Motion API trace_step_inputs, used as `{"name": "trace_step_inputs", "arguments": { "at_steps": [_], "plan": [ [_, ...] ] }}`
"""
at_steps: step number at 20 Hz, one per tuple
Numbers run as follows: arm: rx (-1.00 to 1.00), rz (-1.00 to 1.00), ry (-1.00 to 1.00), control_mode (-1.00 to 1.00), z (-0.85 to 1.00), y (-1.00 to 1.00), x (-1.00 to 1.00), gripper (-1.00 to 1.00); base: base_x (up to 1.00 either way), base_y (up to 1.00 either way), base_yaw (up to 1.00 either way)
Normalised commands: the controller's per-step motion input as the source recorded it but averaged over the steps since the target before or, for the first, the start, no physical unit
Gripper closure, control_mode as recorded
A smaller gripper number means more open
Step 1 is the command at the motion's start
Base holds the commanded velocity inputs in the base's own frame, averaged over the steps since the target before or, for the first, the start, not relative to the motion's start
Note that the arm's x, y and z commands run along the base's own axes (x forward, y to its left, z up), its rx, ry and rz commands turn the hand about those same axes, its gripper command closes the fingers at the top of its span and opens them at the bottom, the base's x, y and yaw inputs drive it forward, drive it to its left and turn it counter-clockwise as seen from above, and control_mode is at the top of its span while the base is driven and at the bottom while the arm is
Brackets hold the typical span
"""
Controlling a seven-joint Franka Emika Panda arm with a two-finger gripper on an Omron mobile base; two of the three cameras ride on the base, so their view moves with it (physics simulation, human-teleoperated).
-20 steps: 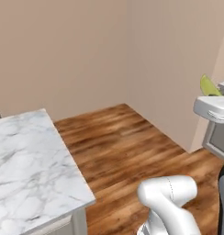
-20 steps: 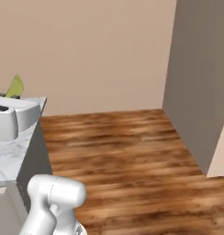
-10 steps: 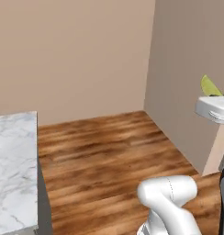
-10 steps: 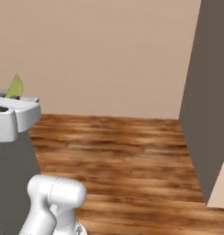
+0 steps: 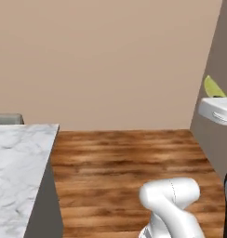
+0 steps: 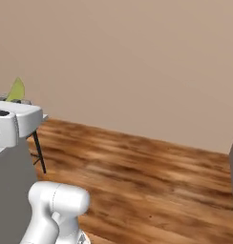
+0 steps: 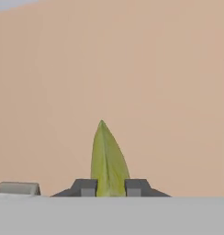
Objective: There is a bowl on the dining counter. Grab a lemon wedge from the fridge and place it in the bowl. Then get the liquor bottle and glass cup from the cabinet and place them next to the bowl.
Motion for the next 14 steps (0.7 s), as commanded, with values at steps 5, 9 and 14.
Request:
{"name": "trace_step_inputs", "arguments": {
  "at_steps": [5, 9, 14],
  "plan": [
    [0.00, 0.00, 0.00, 1.00, 0.00, 0.00, 0.00, 1.00, 1.00, -0.32, 0.34],
    [0.00, 0.00, 0.00, 1.00, 0.00, 0.00, 0.00, 1.00, 0.97, -0.35, 0.51],
    [0.00, 0.00, 0.00, 1.00, 0.00, 0.00, 0.00, 1.00, 0.77, -0.19, 0.68]
  ]
}}
